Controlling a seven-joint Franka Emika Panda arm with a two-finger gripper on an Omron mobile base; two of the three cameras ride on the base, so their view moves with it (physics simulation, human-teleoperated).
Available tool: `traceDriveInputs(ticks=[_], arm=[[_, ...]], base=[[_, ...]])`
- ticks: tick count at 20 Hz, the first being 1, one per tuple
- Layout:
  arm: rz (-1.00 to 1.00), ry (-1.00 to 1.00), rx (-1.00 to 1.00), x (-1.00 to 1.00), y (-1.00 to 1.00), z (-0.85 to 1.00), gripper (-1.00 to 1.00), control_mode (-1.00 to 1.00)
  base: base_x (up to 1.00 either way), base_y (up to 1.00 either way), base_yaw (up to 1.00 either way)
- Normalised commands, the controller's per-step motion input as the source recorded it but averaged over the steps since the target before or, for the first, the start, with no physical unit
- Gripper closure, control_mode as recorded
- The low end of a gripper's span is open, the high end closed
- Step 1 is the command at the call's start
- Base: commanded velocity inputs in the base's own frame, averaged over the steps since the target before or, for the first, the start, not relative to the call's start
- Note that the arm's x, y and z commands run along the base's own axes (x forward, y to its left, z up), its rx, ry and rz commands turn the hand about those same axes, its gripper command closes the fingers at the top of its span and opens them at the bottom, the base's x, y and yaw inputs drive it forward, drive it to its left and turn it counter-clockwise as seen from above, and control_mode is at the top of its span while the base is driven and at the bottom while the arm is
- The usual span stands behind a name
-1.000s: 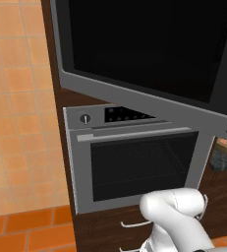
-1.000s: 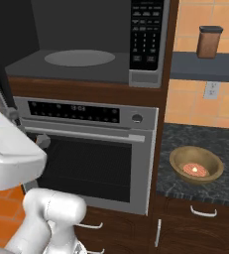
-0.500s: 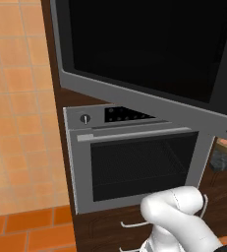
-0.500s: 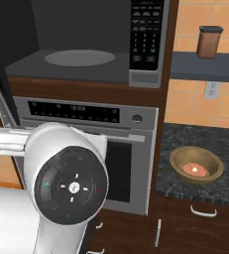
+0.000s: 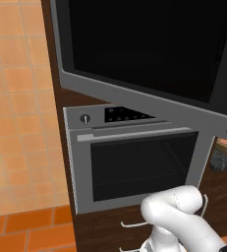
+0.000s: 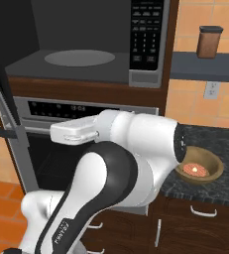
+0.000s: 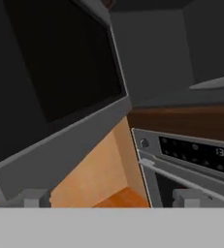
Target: Open the microwave, place the bowl with waffle inside the microwave, then close the microwave door and turn it on.
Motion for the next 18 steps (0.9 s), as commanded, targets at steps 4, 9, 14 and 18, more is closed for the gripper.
traceDriveInputs(ticks=[4, 9, 14, 18], arm=[[0.00, -0.05, 0.01, 0.71, 0.03, -0.23, -1.00, -1.00], [0.10, -0.01, 0.09, 0.79, 0.10, -0.05, -1.00, -1.00], [0.18, 0.00, 0.09, 0.72, 0.40, -0.02, -1.00, -1.00], [0.18, -0.01, 0.02, 0.02, 0.67, 0.00, -1.00, -1.00]], base=[[0.00, 0.00, 0.00], [0.00, 0.00, 0.00], [0.00, 0.00, 0.00], [0.00, 0.00, 0.00]])
